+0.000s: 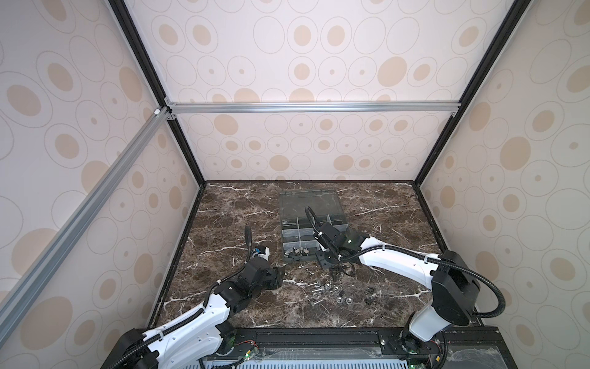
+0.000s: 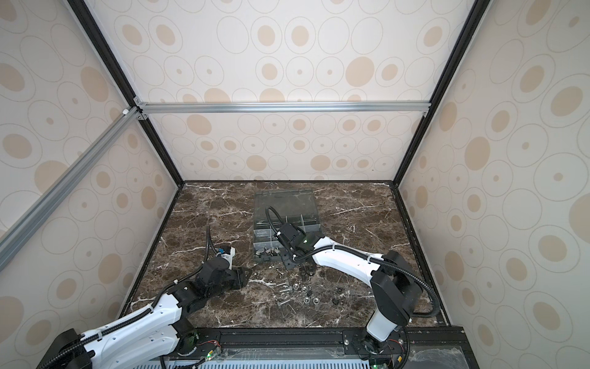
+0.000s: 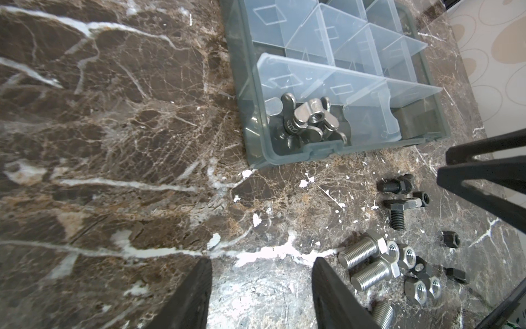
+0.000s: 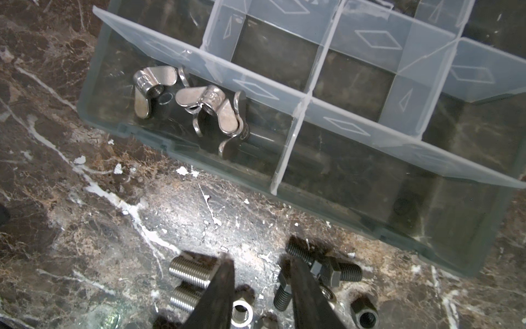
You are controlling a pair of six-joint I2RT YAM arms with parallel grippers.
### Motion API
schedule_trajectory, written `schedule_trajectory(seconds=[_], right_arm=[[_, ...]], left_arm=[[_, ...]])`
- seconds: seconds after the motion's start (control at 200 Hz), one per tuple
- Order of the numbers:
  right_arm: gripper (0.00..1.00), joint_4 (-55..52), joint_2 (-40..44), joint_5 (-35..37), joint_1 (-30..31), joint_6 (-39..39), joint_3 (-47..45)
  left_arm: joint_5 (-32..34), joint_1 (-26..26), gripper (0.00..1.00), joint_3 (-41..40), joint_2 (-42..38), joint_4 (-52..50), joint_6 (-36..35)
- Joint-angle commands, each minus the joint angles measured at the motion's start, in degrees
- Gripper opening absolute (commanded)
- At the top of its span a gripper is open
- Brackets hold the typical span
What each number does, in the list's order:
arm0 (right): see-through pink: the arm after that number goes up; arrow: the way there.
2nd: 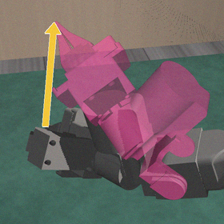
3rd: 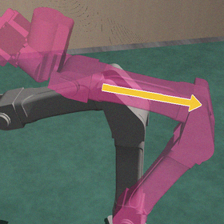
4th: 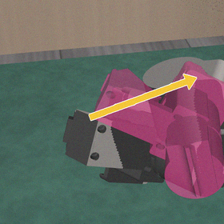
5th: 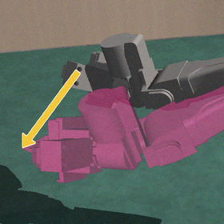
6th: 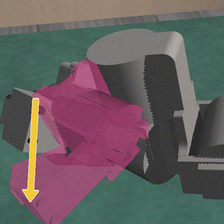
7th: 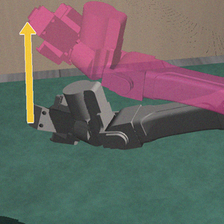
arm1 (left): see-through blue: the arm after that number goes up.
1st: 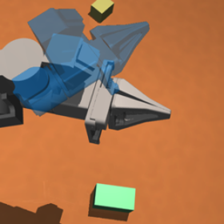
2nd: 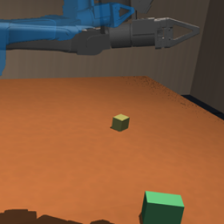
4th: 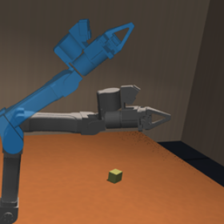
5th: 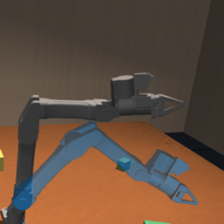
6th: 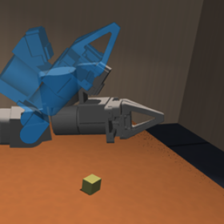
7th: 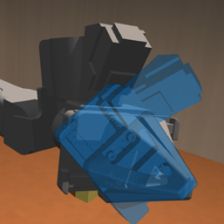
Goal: Sort the screws and nuts into containers
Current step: Pick up the screw from the bottom-center of the table.
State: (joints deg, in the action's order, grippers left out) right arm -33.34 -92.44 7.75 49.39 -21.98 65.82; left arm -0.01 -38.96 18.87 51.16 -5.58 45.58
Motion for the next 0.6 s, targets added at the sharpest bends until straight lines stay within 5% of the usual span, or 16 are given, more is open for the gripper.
schedule_trajectory(seconds=[0.0, 0.595], right_arm=[[0.36, 0.18, 1.97, 0.94, -0.26, -1.31, -1.24], [0.36, 0.73, 4.70, 1.56, -0.33, -2.98, -4.63]], left_arm=[[-0.25, -0.65, 0.56, 0.64, 0.62, 1.39, 1.15], [0.80, -7.33, 0.56, 4.63, 10.19, 4.71, 1.17]])
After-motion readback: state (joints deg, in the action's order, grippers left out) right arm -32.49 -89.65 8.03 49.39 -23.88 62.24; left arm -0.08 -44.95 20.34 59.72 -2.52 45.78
